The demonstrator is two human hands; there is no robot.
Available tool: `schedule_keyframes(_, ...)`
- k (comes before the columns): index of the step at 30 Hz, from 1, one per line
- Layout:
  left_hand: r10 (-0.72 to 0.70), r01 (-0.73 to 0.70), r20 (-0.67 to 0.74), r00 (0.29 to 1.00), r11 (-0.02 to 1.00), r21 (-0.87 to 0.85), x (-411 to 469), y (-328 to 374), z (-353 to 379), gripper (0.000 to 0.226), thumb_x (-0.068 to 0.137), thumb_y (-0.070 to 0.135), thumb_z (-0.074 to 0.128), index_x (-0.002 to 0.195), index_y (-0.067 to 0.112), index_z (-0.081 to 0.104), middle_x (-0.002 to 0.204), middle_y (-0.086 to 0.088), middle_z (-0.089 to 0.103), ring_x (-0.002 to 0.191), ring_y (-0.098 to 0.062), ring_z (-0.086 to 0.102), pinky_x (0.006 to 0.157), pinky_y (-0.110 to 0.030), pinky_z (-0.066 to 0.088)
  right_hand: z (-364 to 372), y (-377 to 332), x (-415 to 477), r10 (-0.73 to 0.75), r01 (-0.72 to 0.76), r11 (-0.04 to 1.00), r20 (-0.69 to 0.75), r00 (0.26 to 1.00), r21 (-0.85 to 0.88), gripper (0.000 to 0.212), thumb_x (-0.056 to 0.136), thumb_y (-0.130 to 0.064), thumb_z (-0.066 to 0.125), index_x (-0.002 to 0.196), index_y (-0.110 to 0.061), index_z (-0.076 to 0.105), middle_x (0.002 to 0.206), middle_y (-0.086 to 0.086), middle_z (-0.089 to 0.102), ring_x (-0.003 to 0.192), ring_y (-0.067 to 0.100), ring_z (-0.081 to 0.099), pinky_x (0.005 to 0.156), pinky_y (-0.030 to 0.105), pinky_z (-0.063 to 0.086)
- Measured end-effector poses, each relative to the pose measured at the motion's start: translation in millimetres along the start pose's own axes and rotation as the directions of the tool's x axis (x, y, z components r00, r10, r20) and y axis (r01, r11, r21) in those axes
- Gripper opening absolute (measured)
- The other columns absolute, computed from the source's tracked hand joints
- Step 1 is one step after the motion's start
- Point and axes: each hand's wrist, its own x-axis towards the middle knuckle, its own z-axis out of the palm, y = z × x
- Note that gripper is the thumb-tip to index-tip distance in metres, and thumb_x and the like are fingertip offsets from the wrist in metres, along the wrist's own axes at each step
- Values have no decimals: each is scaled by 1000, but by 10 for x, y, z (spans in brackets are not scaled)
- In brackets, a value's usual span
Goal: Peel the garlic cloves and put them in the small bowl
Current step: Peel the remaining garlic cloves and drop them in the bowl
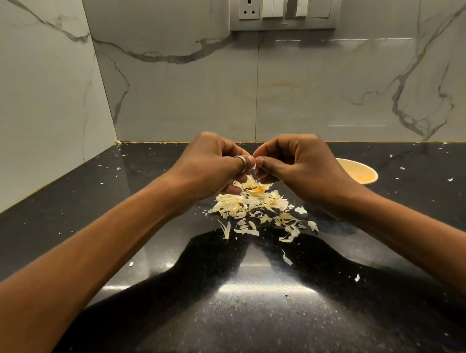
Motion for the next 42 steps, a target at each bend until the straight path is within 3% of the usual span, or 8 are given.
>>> schedule_keyframes(6,1,-16,48,999,954,300,19,-40,8,17,99,13,59,96,5,73,80,-2,69,73,-14,69,69,-31,63,-17,32,11,-36,33,999,-68,997,-33,12,96,-9,66,106,-5,70,86,6,75,75,13,74,75,35,63)
schedule_keyframes(10,141,-109,-18,990,836,538,14,-70,0,16,92,30,70,83,17,74,67,14,64,67,-8,65,74,-35,58,-36,29,23,-12,14,1000,-88,996,23,10,95,-8,67,104,-4,69,86,8,76,77,15,76,76,37,64)
schedule_keyframes(12,196,-157,-25,980,848,506,22,-78,-19,3,87,24,75,87,20,74,74,12,68,70,-5,66,77,-34,59,-25,20,15,0,3,999,-69,998,42,11,94,-8,68,104,-3,68,87,10,76,76,16,76,76,38,64)
schedule_keyframes(15,279,-236,-41,959,874,426,33,-79,-28,17,89,10,68,102,19,74,82,5,73,72,-5,70,75,-33,62,-21,6,0,13,-12,997,-17,1000,73,13,93,-6,69,105,-1,66,89,13,75,77,18,76,74,36,64)
schedule_keyframes(18,319,-276,-71,945,894,353,21,-57,-19,11,93,18,70,102,15,75,75,5,72,61,-4,70,62,-30,62,-28,0,-3,18,-19,996,7,1000,85,21,90,-4,71,110,-1,65,92,14,73,77,19,76,74,34,64)
schedule_keyframes(27,383,-342,-51,922,870,356,22,-55,0,10,92,19,71,100,14,76,76,13,68,62,-4,68,58,-16,57,-41,17,3,16,-17,998,16,1000,55,18,89,-8,72,107,-3,69,90,9,75,77,14,75,70,24,60)
schedule_keyframes(35,411,-342,-85,908,840,421,17,-62,16,10,92,18,70,95,12,77,71,9,68,60,-6,64,63,-35,60,-38,34,8,-57,55,997,-17,998,-59,17,90,-12,72,106,-15,77,86,2,77,78,16,74,77,38,63)
schedule_keyframes(42,485,-387,-99,869,790,475,26,-85,36,11,91,21,72,94,13,78,71,8,69,60,-4,64,59,-29,57,-42,18,10,-61,58,994,-33,998,-94,13,90,-15,73,102,-14,78,80,3,76,74,19,73,73,43,62)
